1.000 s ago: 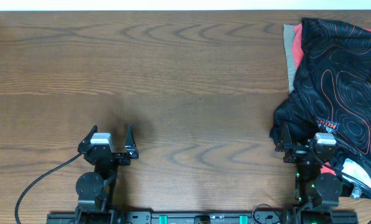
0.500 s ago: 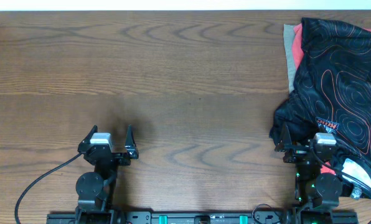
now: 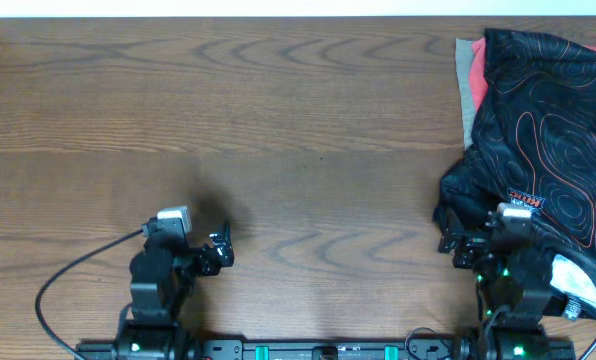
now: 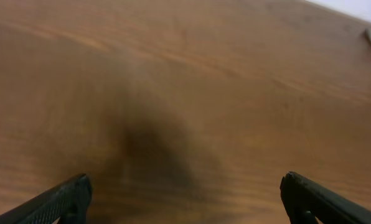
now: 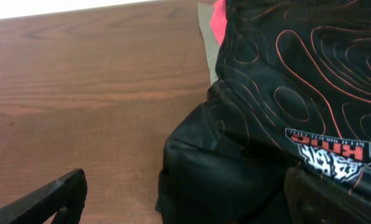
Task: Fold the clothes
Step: 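Reach the right gripper to the black shirt and grasp its edge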
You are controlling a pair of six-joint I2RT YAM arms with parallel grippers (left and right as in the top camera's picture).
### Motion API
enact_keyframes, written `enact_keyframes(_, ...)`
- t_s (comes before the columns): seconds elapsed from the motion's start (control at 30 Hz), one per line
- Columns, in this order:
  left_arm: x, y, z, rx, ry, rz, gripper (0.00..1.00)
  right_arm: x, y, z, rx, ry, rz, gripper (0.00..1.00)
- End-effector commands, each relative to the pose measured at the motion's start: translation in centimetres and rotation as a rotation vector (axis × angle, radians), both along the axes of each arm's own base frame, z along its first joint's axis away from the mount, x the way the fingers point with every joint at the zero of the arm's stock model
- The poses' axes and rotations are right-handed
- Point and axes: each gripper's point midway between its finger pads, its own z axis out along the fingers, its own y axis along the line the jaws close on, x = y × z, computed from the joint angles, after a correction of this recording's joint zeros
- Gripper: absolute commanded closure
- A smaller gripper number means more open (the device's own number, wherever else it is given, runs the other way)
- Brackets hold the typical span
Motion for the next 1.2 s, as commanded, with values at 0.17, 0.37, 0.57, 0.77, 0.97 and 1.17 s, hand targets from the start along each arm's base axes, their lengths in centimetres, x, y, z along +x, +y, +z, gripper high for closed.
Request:
enact_keyframes(0.17, 0.2, -0.9, 3.5, -0.031, 0.252, -0.031, 0.02, 0.4, 0.4, 0.8, 0.031, 0.321, 0.012, 0.01)
enact_keyframes(0.37, -0.4, -0.8, 3.6, -0.024, 0.435, -0.026, 0.02, 2.0, 0.4, 0.8, 0.048, 0.472, 0.013, 0.01)
enact_keyframes(0.57, -0.5, -1.4, 3.3, -0.048, 0.478, -0.046, 0.02, 3.5, -1.5, -0.9, -0.020, 0.523, -0.070, 0.19)
enact_keyframes(0.77, -0.4, -1.4, 3.3, -0.048, 0.473, -0.046, 0.02, 3.6, -1.9, -5.8, -0.028, 0.699, -0.088, 0.16)
enact_keyframes(0.97, -0.4, -1.4, 3.3, -0.048, 0.472, -0.046, 0.02, 4.4, -2.3, -9.6, -0.052, 0.788, -0.093, 0.13)
enact_keyframes(1.17, -0.4, -1.4, 3.3, -0.048, 0.472, -0.046, 0.02, 4.8, -2.9, -11.7, -0.078, 0.827, -0.113, 0.60)
